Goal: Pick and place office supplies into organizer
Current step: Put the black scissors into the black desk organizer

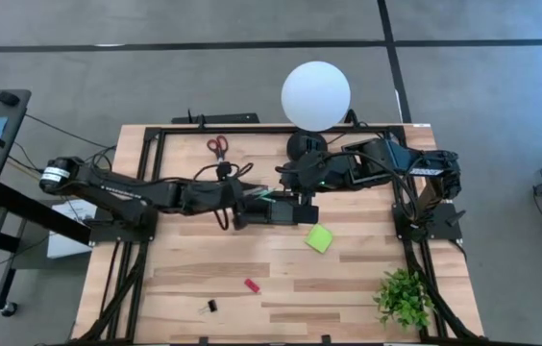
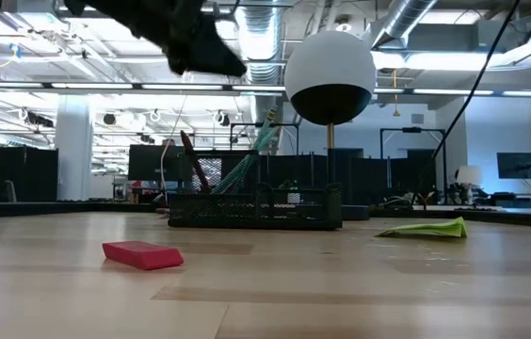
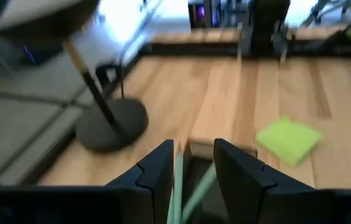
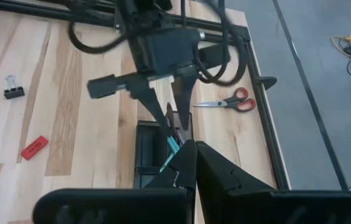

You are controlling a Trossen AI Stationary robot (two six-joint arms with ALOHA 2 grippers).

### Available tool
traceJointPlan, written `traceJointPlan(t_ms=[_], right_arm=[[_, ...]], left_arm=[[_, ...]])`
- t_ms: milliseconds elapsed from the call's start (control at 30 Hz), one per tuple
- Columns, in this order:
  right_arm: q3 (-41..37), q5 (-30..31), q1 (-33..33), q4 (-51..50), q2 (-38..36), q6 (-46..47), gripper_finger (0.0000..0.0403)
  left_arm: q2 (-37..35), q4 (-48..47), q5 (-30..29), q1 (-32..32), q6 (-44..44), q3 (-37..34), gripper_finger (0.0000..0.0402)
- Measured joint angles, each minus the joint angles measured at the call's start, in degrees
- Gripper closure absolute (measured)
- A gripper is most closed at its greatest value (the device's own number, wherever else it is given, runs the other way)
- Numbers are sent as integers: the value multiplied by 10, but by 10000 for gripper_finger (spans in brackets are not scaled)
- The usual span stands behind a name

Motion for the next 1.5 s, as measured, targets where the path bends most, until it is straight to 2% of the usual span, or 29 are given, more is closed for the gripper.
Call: traceJointPlan(t_ms=[233,667,900,1000,1167,1200,1400,1500], right_arm=[[0,0,0,0,0,0,403],[0,0,0,0,0,5,403],[0,0,0,0,0,5,403],[0,0,0,0,0,5,403],[0,0,0,0,0,5,403],[0,0,0,0,0,5,403],[0,0,0,0,0,5,403],[0,0,0,0,0,5,403]], left_arm=[[0,-104,16,13,-115,-1,290],[0,-20,24,19,-248,-126,290],[-2,-11,-36,61,-305,-165,290],[-2,-2,-33,80,-309,-168,290],[2,149,97,74,-235,-171,290],[1,168,108,74,-230,-167,290],[-1,158,98,75,-190,-154,290],[-5,133,59,75,-190,-152,290]])
